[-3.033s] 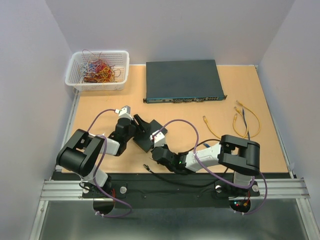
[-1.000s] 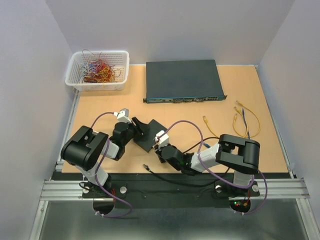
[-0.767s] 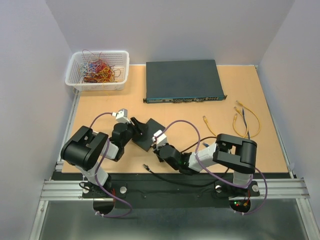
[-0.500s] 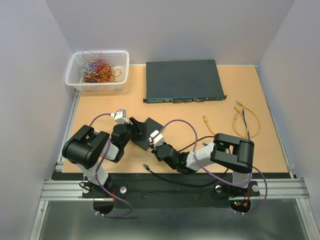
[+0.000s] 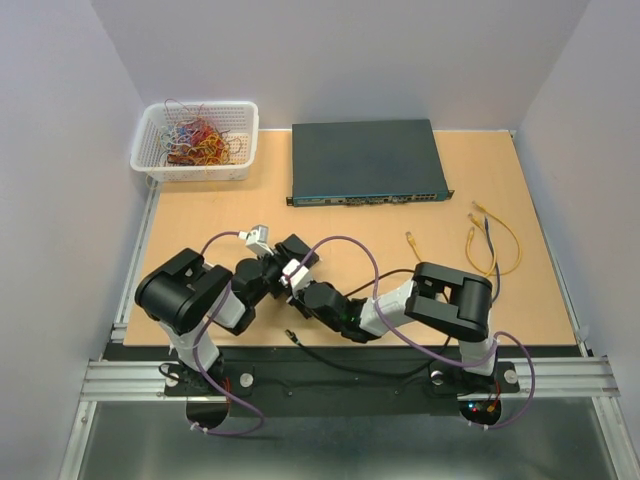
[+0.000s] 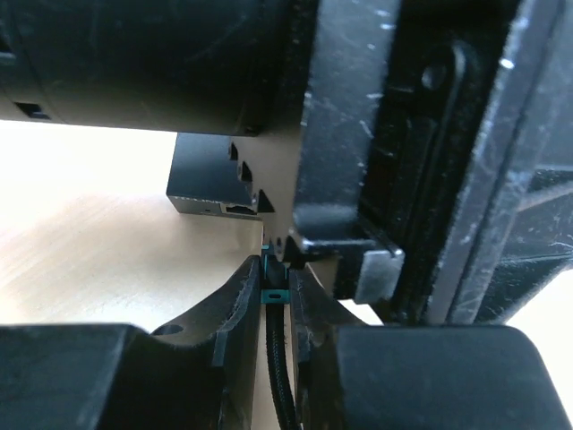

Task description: Insert the plug into the switch port

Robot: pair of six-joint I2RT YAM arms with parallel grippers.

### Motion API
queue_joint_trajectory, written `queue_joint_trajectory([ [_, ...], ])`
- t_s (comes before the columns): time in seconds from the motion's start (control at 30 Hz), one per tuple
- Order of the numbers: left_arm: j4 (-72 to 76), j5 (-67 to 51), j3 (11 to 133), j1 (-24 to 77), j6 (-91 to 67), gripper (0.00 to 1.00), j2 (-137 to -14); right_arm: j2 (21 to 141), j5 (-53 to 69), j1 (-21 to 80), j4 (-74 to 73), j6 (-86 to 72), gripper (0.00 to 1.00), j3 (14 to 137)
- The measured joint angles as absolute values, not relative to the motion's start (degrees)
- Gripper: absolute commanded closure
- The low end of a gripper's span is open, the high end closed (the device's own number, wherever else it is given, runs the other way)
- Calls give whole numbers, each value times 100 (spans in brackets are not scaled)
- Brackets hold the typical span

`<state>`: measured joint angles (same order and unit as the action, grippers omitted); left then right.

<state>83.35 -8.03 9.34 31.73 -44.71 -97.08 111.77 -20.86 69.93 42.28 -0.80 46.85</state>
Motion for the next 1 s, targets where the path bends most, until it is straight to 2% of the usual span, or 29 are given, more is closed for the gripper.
queue_joint_trajectory([
  [0.13, 8541, -749, 840, 3173, -4646, 41, -9756, 11201, -2097, 6993, 4289, -60, 97, 4685],
  [0.17, 8549, -749, 836, 3173, -4674, 41, -9756, 11205, -2108, 6993, 4296, -64, 75, 4683],
  [0.2, 8549, -749, 836, 3173, -4687, 41, -9756, 11207, -2123, 6993, 4296, -67, 60, 4683],
  [0.23, 8547, -751, 838, 3173, -4722, 41, -9756, 11207, -2141, 6993, 4300, -73, 39, 4683],
  [0.27, 8541, -744, 845, 3173, -4770, 41, -9756, 11209, -2161, 6991, 4338, -69, 31, 4678],
  [0.33, 8482, -770, 893, 3157, -4842, 41, -9741, 11209, -2163, 6995, 4401, -126, 23, 4668],
  [0.43, 8250, -906, 985, 3164, -4888, 41, -9655, 11207, -2209, 6973, 4506, -233, 18, 4589],
  [0.53, 7789, -1035, 1138, 3212, -4849, 41, -9494, 11091, -2220, 6930, 4493, -333, 16, 4458],
  [0.77, 5968, -1179, 1625, 3245, -4584, 40, -8892, 10398, -2132, 6895, 4259, -655, 16, 4106],
  [1.0, 4414, -1173, 2244, 2685, -4171, 40, -8532, 9636, -1831, 6895, 3975, -1002, 16, 3857],
])
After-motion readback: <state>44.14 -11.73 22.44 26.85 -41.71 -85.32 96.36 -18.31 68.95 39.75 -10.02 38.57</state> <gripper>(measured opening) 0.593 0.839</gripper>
